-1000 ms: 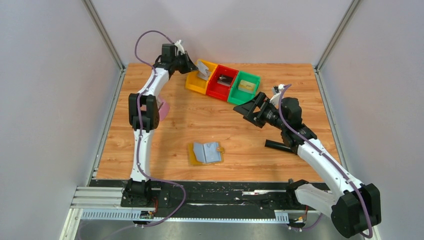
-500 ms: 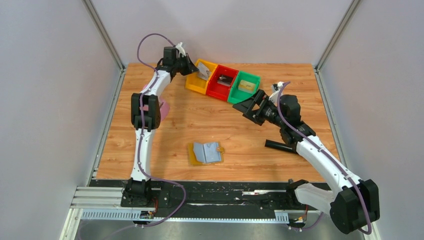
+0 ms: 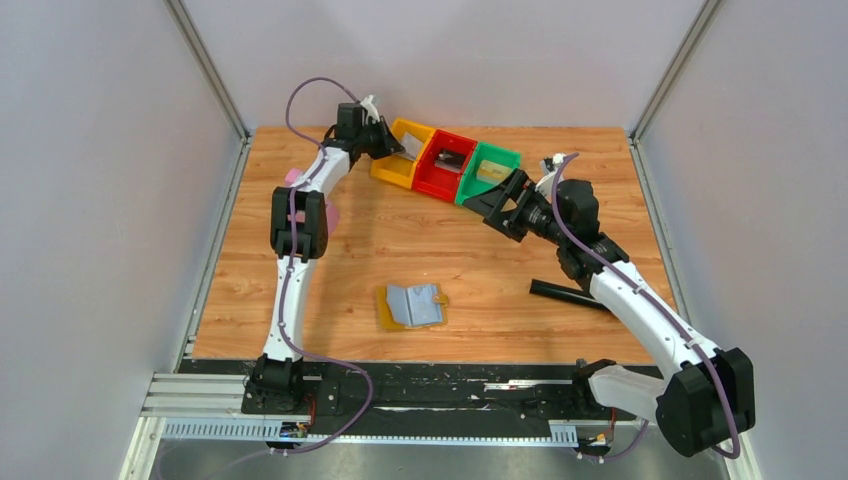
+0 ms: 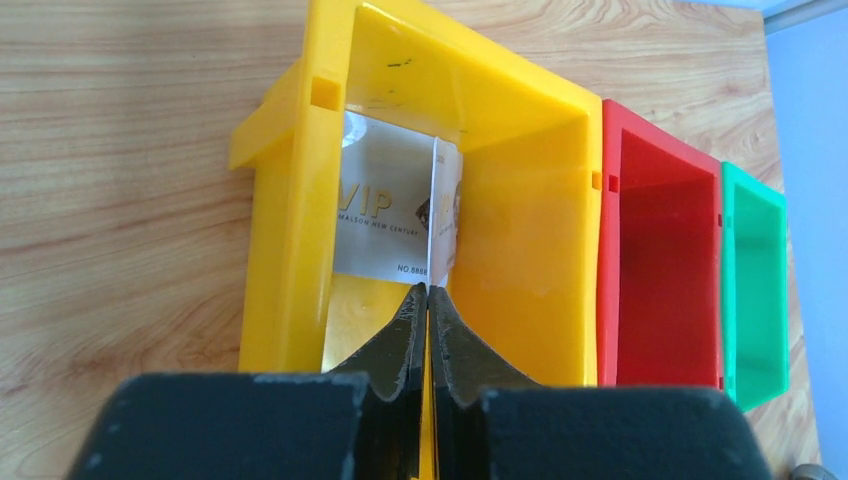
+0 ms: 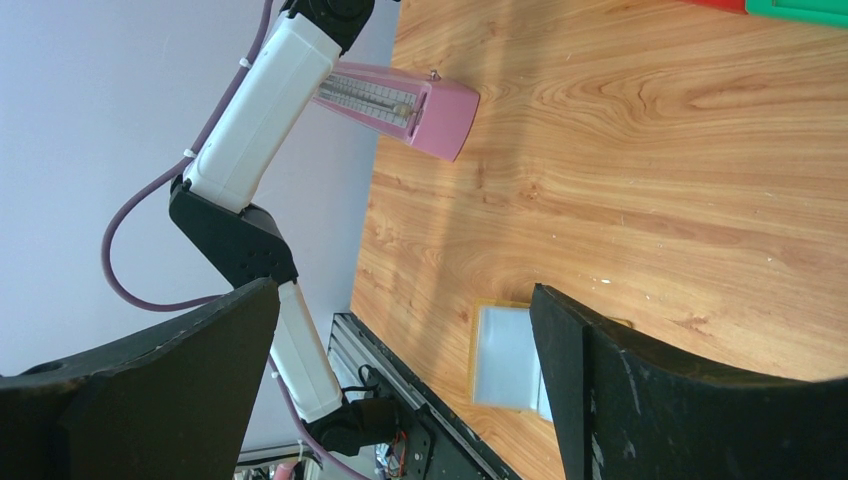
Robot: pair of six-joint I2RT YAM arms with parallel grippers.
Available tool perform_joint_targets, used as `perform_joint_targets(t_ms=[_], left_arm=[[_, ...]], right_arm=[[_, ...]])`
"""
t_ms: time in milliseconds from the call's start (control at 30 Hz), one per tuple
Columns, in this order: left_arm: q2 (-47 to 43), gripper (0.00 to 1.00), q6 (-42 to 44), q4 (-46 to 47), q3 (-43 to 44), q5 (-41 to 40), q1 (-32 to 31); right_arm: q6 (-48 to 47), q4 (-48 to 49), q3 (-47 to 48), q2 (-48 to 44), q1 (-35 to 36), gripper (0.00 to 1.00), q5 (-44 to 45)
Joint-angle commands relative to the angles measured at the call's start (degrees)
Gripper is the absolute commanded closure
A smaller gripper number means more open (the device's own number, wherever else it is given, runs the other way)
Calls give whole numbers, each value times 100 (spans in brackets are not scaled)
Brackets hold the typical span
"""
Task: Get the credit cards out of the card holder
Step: Place the credit card in the storage box.
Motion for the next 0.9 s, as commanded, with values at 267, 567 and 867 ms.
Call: perform_joint_targets(t_ms=[267,567,867], left_arm=[[37,82,-29,274,420,-266,-29],[-31,70,-61,294,445,-264,-37],[-375,67,19,195,407,-320,-43]], right_arm=[[-98,221,321,83,-2,0,-42],[-97,231,340,51,-1,0,-62],[-58,246,328,88,-3,0,-151]])
